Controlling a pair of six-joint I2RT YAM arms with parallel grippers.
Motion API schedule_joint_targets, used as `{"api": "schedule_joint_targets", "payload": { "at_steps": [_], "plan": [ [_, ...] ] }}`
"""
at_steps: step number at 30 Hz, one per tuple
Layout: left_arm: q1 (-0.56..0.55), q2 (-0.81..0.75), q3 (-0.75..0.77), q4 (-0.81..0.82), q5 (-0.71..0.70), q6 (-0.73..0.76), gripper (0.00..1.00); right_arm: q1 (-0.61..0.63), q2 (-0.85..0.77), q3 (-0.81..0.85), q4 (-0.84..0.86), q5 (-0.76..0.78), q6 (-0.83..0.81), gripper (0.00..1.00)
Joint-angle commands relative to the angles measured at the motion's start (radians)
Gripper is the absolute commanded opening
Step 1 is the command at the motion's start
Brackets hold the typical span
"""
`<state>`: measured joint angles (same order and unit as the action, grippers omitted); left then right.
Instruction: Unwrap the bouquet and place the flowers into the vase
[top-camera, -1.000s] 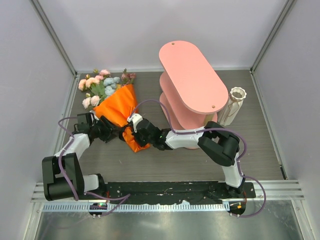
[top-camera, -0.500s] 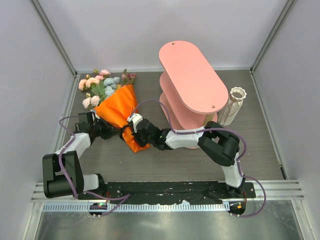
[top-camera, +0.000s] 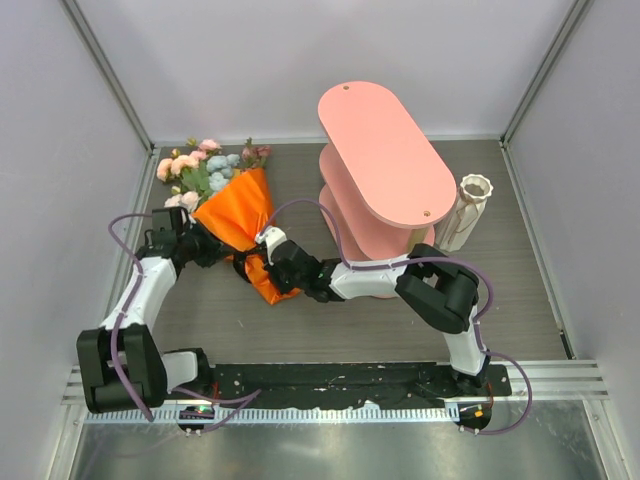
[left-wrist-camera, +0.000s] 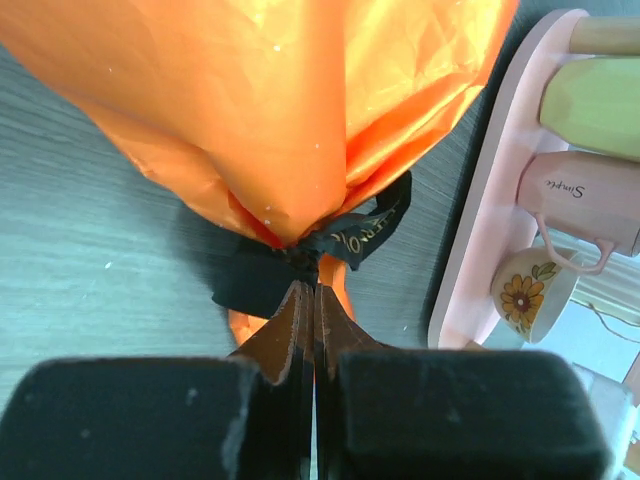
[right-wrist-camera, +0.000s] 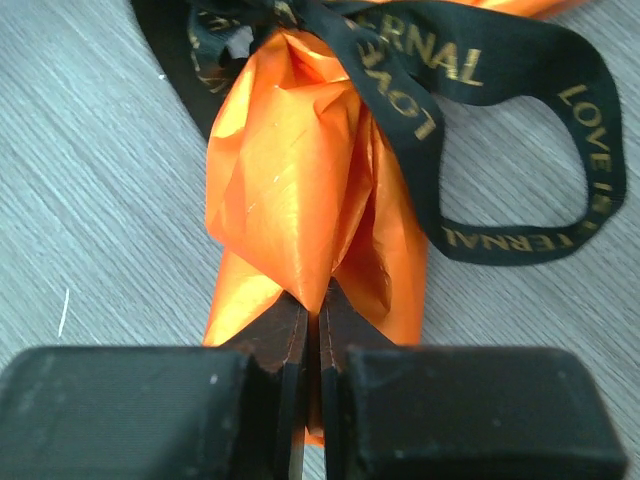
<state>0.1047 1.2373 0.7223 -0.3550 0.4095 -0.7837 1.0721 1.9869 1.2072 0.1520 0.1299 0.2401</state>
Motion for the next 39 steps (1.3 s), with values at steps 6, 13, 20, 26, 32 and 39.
{"api": "schedule_joint_targets", "payload": {
  "at_steps": [6,13,20,26,32,39],
  "plan": [
    [-0.013,-0.142,0.129,-0.203,-0.097,0.063,0.0,0.0,-0.046,0.014,-0.06,0.182,0.019,0.01],
    [-0.03,-0.162,0.14,-0.202,-0.101,0.061,0.0,0.0,-0.062,0.008,-0.043,0.11,0.011,0.01],
    [-0.033,-0.182,-0.005,-0.096,-0.032,-0.012,0.35,-0.001,-0.077,0.003,-0.043,0.094,0.013,0.01],
    [-0.166,-0.207,-0.029,-0.142,-0.293,0.069,0.28,0.0,-0.077,0.002,-0.043,0.076,0.018,0.01],
    [-0.33,-0.096,0.045,-0.213,-0.592,0.145,0.36,-0.001,-0.076,0.006,-0.043,0.071,0.011,0.01],
    [-0.395,0.027,0.092,-0.216,-0.609,0.173,0.3,0.0,-0.077,0.0,-0.039,0.076,0.01,0.01]
  ]
}}
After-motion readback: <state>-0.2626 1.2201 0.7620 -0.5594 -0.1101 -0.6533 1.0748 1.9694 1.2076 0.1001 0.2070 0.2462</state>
